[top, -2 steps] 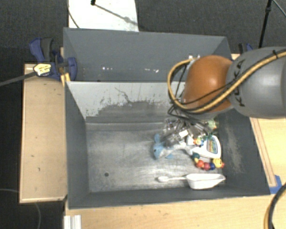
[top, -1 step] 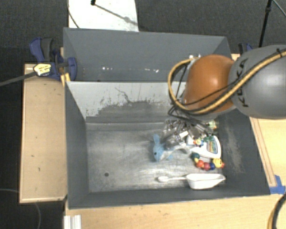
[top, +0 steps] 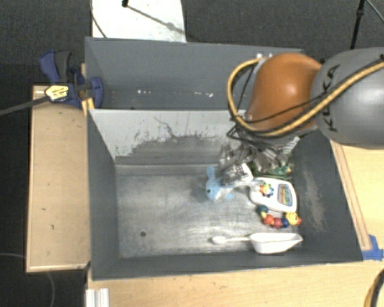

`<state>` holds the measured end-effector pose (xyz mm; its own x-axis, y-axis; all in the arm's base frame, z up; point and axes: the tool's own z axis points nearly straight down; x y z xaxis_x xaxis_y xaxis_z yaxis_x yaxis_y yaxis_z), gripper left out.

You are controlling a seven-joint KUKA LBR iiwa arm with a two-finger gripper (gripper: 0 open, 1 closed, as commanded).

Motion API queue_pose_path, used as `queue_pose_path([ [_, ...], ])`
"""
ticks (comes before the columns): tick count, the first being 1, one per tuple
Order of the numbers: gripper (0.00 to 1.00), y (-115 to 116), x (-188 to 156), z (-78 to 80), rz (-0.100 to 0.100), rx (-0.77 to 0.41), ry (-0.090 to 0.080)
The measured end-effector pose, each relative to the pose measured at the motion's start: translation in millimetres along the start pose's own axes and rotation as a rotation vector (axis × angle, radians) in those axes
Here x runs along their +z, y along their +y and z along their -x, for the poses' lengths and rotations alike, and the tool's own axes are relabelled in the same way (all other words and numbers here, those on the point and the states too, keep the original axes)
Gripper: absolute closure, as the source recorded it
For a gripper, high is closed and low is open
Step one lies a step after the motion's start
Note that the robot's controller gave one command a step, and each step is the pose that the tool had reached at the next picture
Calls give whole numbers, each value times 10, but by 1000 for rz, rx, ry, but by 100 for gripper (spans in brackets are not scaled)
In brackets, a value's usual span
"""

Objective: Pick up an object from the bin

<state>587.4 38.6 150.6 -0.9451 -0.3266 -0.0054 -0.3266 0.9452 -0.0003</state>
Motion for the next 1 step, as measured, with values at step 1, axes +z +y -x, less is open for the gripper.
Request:
queue_pose_path([
  [1, 100, 88, -8, -157, 1, 20, 3],
])
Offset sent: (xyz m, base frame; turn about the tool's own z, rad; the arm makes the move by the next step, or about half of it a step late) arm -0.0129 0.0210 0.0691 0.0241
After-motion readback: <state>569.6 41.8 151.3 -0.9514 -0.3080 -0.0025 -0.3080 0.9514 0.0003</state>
